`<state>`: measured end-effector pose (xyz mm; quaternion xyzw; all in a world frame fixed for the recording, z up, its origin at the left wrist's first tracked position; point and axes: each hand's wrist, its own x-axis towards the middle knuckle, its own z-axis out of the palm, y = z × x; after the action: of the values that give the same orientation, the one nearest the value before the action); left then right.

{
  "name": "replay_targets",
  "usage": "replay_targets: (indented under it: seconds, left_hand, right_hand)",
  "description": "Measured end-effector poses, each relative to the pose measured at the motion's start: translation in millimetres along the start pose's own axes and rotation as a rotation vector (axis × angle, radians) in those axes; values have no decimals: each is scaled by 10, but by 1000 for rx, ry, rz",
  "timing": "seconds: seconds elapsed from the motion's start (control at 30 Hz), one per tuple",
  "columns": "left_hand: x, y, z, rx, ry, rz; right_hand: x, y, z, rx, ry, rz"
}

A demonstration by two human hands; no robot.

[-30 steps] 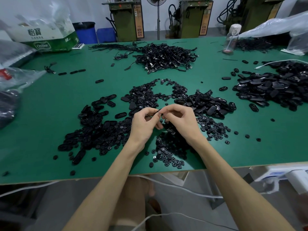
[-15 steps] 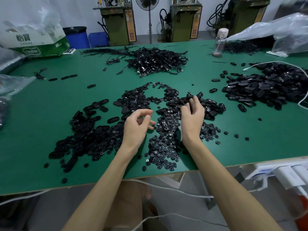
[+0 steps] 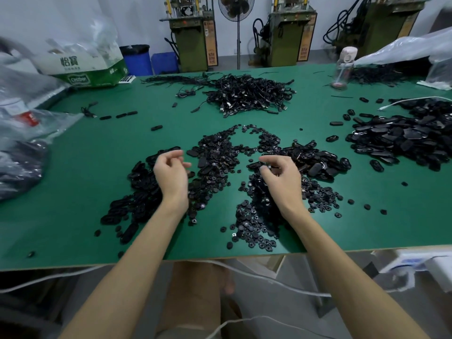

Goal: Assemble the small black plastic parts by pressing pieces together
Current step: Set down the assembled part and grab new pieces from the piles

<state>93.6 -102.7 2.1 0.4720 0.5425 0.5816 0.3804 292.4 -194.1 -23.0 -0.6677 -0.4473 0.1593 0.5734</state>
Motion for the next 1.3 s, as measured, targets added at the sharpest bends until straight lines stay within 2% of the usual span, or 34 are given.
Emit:
replay_targets:
  seconds: [0.13,0.23,0.33,0.5,0.63,0.77,0.9,1.03,1.13,1.3]
  left_hand:
    - [279,-36,-273,383,-66,158]
    - [498,-85,-446,886,-164,310]
    - [592,-127,-525,1268,-262,343]
    - [568,-241,-522,1376,-188,456]
    - [491,-286,-487,1265,-150,507]
    - [256,-171,-355,968,-212,551]
    - [-209,-10,-27,423,-449,341]
    - [-456,-46,268,89,-505,106]
    - [-542,-94,370,-12,-546,47]
    - [-561,-168,367,-41,-613,45]
  right_hand:
    - [1,-19,39,-217,-128,-75]
    - [-6,-27,55,-282,-185,-65]
    - [-15,-35,74,-324,-222,-63]
    - [-15,-28,97,-431,-280,-90]
    - [-7,-1,109,-470,-265,-82]
    - [3,24,131,-451,-260,-86]
    - [15,39,154,-475,-265,-96]
    - [27,59,165,-468,-236,-117]
    - [33,45,148,-368,-183,-95]
    - [2,14,84,-143,-91,-93]
